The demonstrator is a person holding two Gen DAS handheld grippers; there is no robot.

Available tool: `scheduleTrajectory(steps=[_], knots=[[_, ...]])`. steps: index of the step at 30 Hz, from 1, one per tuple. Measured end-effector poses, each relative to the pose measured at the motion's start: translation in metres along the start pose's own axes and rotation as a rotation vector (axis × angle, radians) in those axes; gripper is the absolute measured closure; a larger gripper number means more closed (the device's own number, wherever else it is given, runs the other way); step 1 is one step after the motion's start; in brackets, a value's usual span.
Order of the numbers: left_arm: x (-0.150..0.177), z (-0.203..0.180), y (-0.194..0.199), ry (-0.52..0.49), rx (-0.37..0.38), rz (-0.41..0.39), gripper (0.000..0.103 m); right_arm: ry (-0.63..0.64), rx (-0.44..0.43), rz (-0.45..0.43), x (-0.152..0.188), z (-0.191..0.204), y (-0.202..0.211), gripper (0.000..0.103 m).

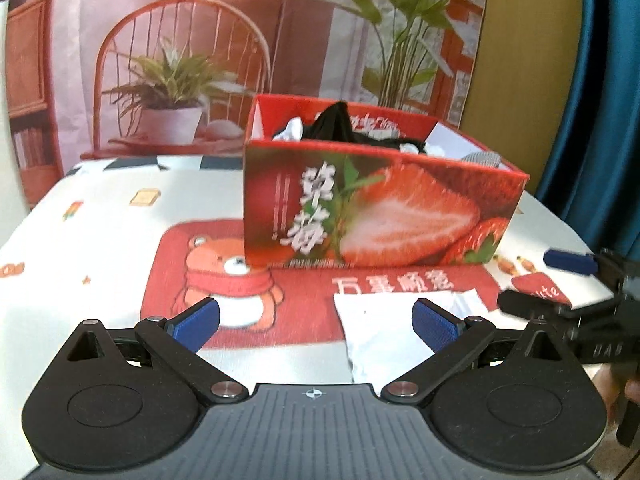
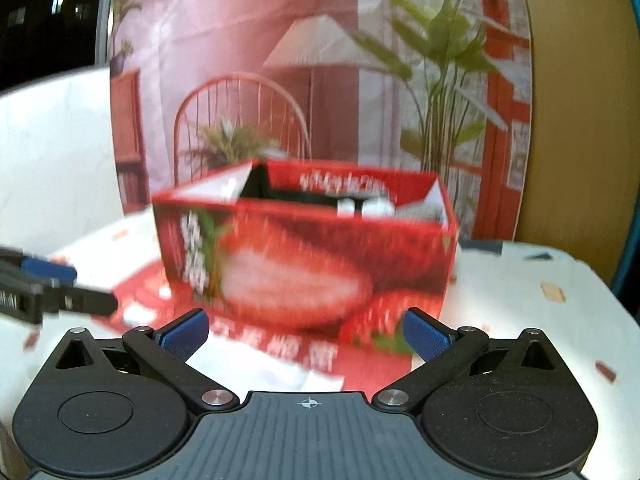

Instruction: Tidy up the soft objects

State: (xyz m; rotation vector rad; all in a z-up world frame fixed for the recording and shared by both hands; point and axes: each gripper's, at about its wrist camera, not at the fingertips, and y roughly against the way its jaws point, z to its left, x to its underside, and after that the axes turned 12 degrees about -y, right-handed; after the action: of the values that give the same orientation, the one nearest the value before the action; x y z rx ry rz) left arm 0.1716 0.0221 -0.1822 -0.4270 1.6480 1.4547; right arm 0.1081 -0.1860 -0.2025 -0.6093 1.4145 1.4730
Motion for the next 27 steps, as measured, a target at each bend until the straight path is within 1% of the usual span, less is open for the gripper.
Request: scheduleTrajectory(steps=[4, 7, 10, 14, 18, 21, 24, 27], knots=[[0.011, 0.000, -0.005, 0.021, 0.015, 0.030, 0.000, -0.022, 0.004, 0.059, 0.020, 0.005, -0.003, 0.000], [0.016, -0.002, -0.010, 0.016, 0.022, 0.049, 0.000, 0.004, 0.017, 0.092, 0.034, 0.013, -0.006, 0.000], [0.020, -0.004, -0.013, 0.004, 0.017, 0.057, 0.000, 0.036, 0.021, 0.143, 0.046, 0.018, -0.011, 0.000], [0.024, -0.004, -0.016, -0.003, -0.003, 0.060, 0.000, 0.044, 0.027, 0.194, 0.057, 0.022, -0.018, 0.001], [0.025, 0.001, -0.016, 0.016, -0.013, 0.054, 0.000, 0.044, 0.048, 0.203, 0.056, 0.020, -0.021, 0.000], [0.025, 0.006, -0.018, 0.034, -0.020, 0.046, 0.000, 0.031, 0.066, 0.239, 0.050, 0.019, -0.028, 0.000], [0.024, 0.010, -0.021, 0.055, -0.024, 0.043, 0.000, 0.089, 0.100, 0.265, 0.043, 0.027, -0.036, 0.001], [0.025, 0.011, -0.024, 0.068, -0.027, 0.046, 0.000, 0.121, 0.102, 0.290, 0.037, 0.031, -0.045, 0.001]])
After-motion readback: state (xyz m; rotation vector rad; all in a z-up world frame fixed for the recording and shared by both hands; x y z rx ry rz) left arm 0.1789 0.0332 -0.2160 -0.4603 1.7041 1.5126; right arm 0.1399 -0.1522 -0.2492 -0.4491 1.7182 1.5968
